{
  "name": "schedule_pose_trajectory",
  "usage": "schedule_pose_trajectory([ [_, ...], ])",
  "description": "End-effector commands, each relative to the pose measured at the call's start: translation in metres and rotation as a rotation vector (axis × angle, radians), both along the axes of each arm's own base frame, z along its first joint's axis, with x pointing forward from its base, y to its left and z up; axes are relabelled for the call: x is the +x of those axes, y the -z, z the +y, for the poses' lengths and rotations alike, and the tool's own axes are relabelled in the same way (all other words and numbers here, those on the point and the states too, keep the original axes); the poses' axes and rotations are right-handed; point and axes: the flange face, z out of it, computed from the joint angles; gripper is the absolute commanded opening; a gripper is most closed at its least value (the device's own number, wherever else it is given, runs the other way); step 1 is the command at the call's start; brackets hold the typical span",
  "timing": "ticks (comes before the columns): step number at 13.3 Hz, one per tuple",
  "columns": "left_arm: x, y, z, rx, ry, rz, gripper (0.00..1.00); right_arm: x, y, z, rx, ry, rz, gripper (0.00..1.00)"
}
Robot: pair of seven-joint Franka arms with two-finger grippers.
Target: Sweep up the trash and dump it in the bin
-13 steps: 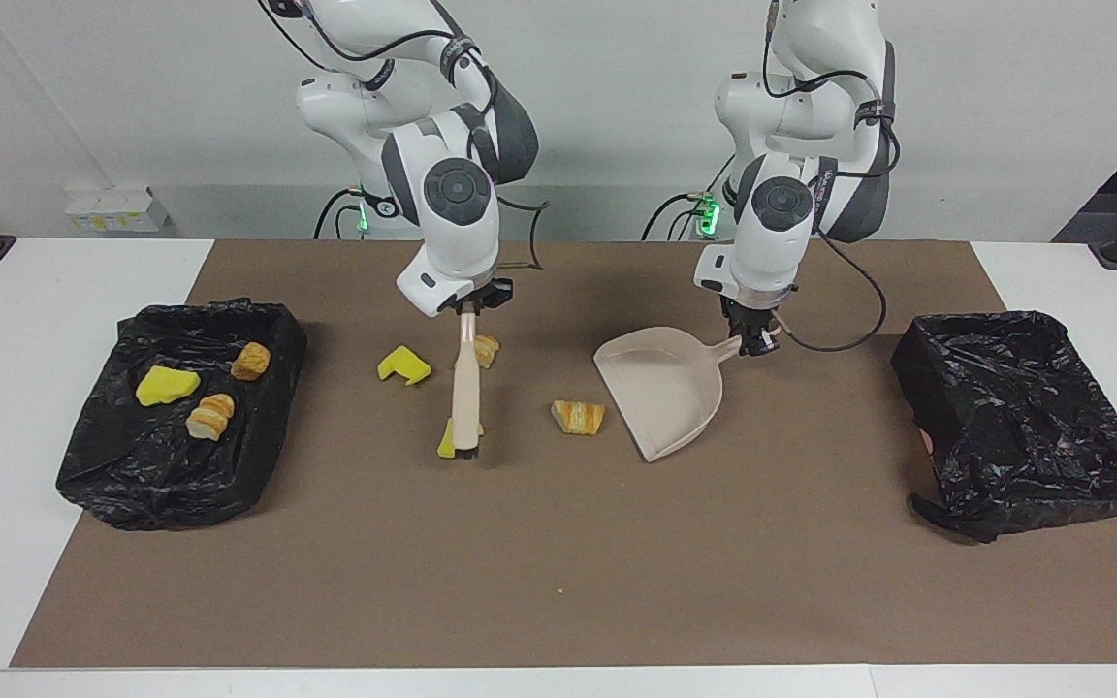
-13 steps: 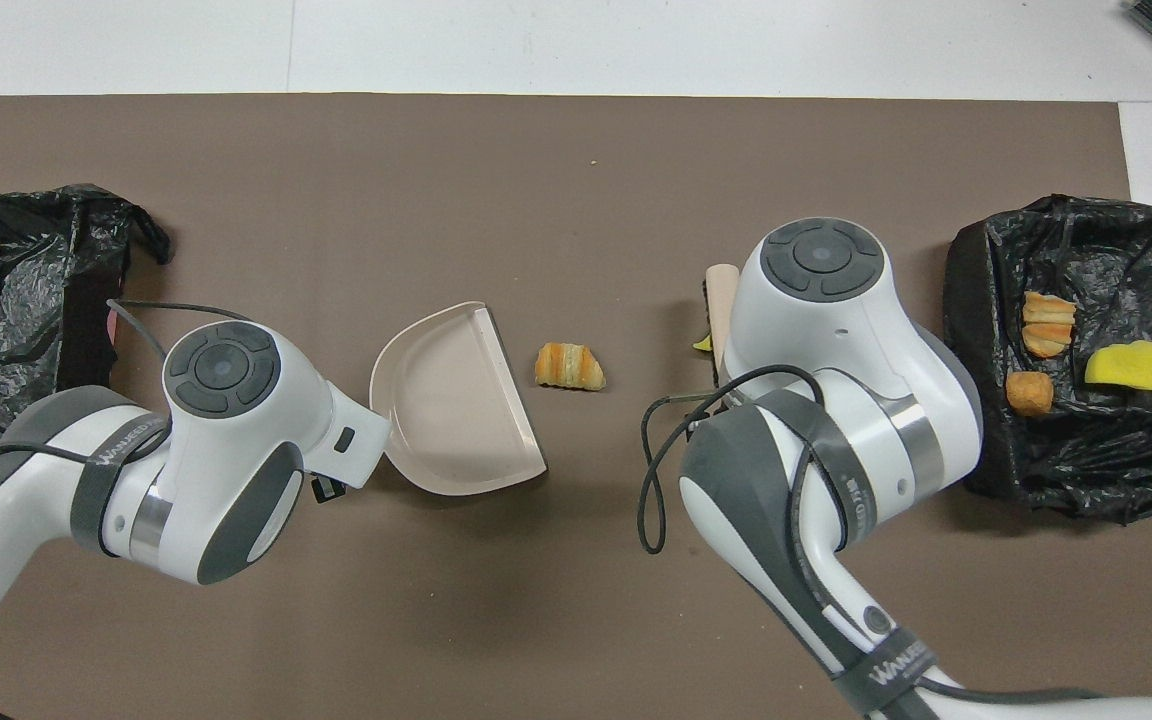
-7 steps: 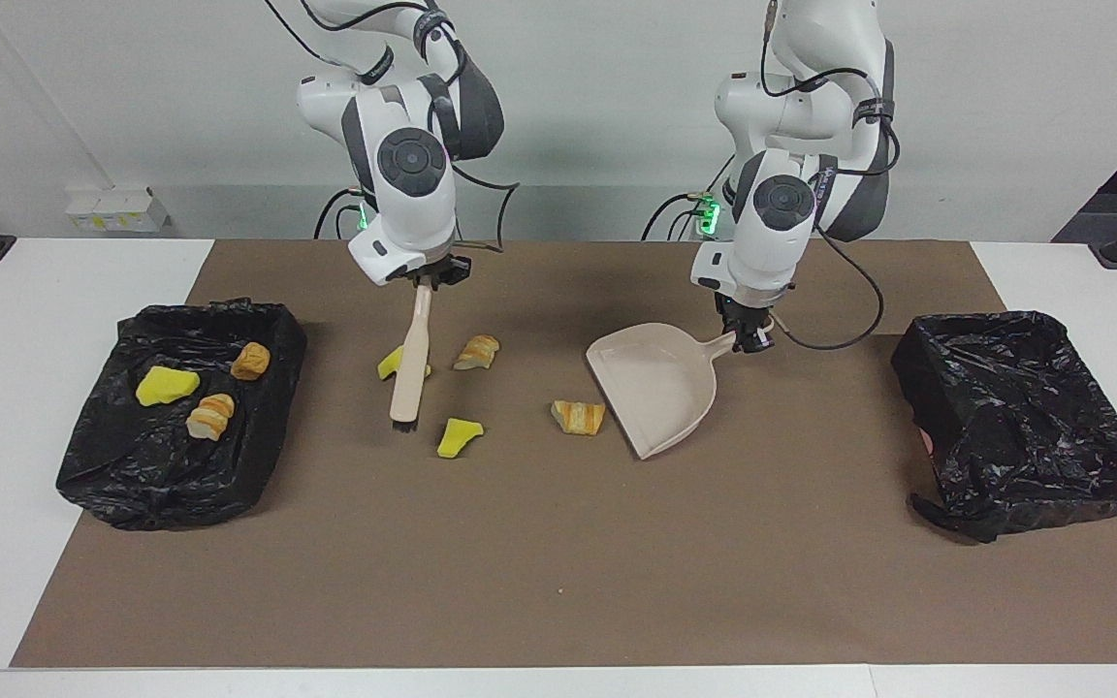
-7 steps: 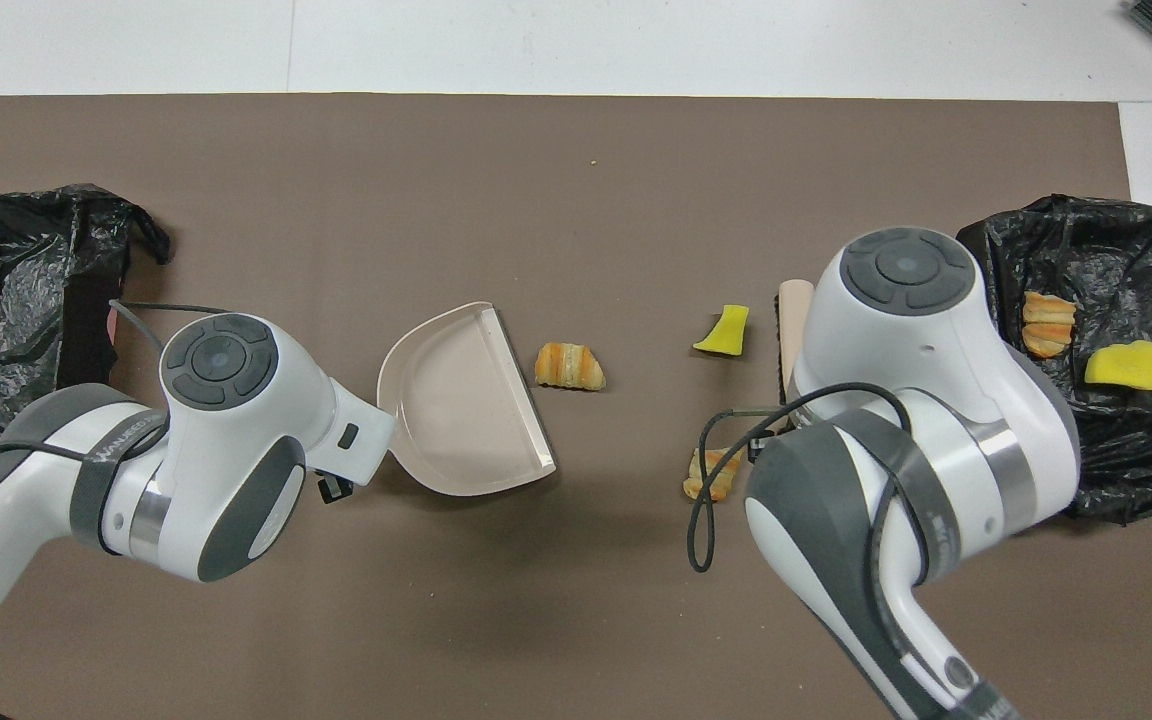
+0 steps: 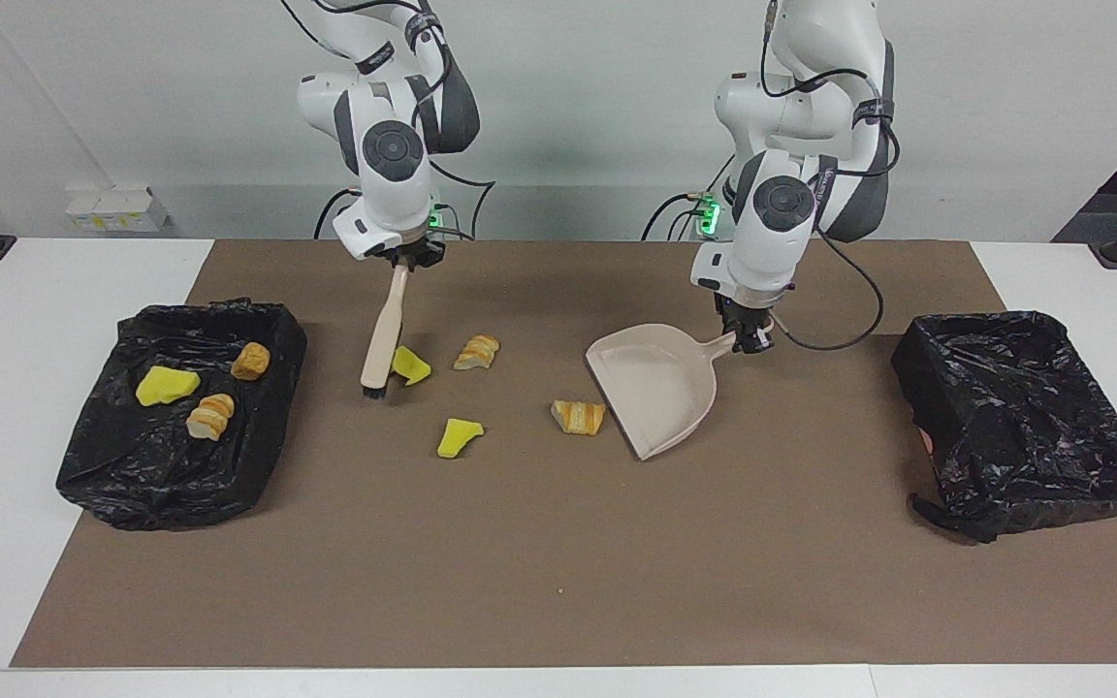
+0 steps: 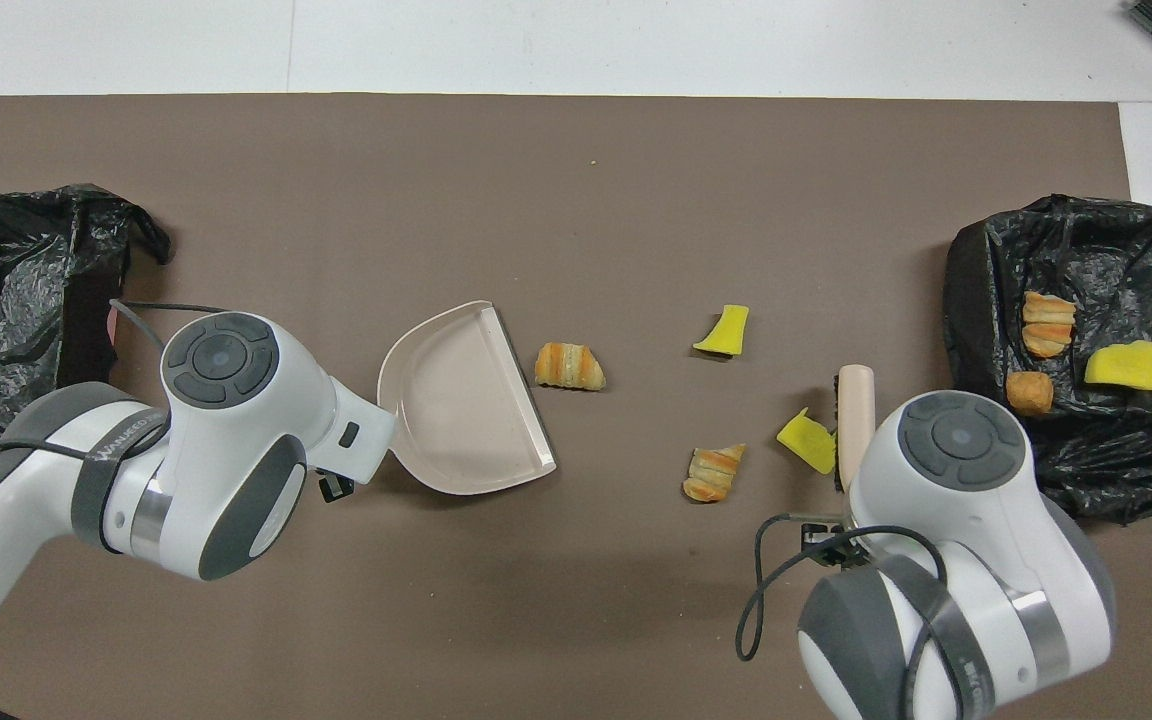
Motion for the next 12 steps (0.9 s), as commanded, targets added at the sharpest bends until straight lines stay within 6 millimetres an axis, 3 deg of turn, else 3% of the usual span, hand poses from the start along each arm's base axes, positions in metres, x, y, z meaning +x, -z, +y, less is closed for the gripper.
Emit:
schedule_pose_trajectory([
  [1, 0.002, -0.004, -0.005, -0.009, -0.015, -0.004, 0.0, -0.019, 0.005, -0.022, -0.021, 0.022, -0.058, 0.0],
  [4, 0.001, -0.005, -0.005, -0.008, -0.018, -0.003, 0.0, -0.031, 0.016, -0.034, -0.032, 0.051, -0.072, 0.0],
  [7, 0.0, -0.006, -0.01, -0.011, -0.01, -0.011, 0.0, -0.036, 0.036, -0.028, -0.043, 0.073, -0.065, 0.0],
  [10, -0.001, -0.006, -0.012, -0.01, -0.008, -0.01, 0.0, -0.028, 0.051, 0.003, 0.0, 0.033, -0.07, 0.0],
  [12, -0.001, -0.006, -0.014, -0.01, -0.005, -0.01, 0.0, -0.016, 0.043, 0.031, 0.036, -0.003, -0.082, 0.0],
])
